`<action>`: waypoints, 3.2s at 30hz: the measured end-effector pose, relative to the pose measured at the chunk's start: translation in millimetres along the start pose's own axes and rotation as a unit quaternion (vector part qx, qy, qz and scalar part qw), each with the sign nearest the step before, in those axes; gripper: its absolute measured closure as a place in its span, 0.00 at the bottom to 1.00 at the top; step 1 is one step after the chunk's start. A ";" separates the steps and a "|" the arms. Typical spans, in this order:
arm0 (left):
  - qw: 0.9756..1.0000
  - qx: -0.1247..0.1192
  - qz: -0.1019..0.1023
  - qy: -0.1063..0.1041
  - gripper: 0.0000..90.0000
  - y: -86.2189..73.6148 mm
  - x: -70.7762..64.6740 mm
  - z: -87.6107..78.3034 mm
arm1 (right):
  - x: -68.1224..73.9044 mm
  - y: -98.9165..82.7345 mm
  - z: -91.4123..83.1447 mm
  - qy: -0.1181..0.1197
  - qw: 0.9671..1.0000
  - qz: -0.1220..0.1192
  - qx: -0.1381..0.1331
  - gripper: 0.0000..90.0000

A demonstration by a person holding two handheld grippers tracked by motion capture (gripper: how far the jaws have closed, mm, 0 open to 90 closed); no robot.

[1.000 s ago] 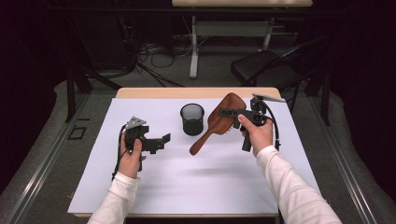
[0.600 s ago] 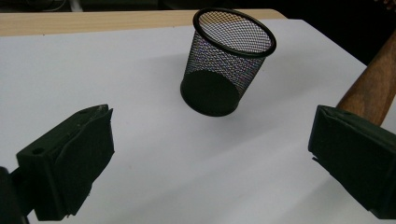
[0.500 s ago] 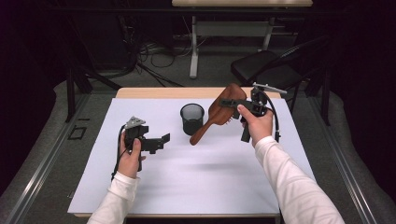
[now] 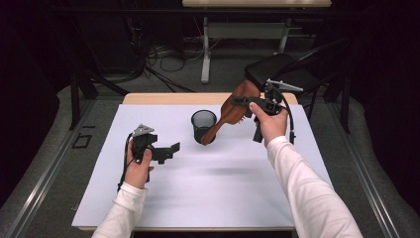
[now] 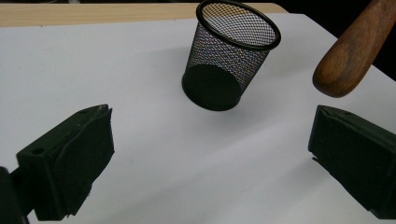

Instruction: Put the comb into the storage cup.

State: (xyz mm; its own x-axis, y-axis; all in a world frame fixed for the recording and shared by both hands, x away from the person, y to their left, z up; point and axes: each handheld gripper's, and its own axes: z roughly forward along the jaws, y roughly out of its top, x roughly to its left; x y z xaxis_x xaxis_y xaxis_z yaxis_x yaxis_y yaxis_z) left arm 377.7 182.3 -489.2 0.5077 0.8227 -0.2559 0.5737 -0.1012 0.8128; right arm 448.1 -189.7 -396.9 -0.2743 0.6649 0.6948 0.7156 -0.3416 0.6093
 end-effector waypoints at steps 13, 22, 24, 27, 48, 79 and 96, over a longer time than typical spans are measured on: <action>1.000 0.000 0.001 -0.001 0.00 -0.4 1.3 -0.3 | 6.7 13.1 6.4 -0.015 1.000 0.000 -0.021 0.52; 1.000 0.001 -0.002 0.001 0.00 -0.7 1.8 -0.1 | 11.6 21.0 11.3 -0.026 0.999 -0.002 -0.036 0.52; 1.000 0.001 -0.003 0.000 0.00 -0.8 1.9 0.0 | 12.2 22.1 12.9 -0.027 0.999 0.000 -0.039 0.52; 1.000 0.001 -0.004 0.000 0.00 -1.0 2.1 0.0 | 12.5 23.4 15.1 -0.030 0.999 0.001 -0.044 0.52; 1.000 0.003 -0.014 0.000 0.00 -3.3 8.9 2.4 | 2.8 30.5 28.8 -0.050 0.996 0.004 -0.073 0.52; 1.000 0.008 -0.015 -0.001 0.00 -4.3 7.2 5.2 | 4.2 15.6 63.6 -0.076 0.994 -0.024 -0.081 0.52; 1.000 0.007 -0.017 0.000 0.00 -4.3 7.9 5.0 | 3.5 4.5 75.9 -0.090 0.992 -0.052 -0.075 0.52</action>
State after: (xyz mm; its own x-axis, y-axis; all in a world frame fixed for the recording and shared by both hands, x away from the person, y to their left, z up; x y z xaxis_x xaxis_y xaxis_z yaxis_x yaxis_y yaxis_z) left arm 382.4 186.4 -497.3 0.4886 0.8254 -0.2829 0.5998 -0.0823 0.7959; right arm 499.1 -138.5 -420.8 -0.2123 0.8053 0.5535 0.5828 -0.3503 0.7332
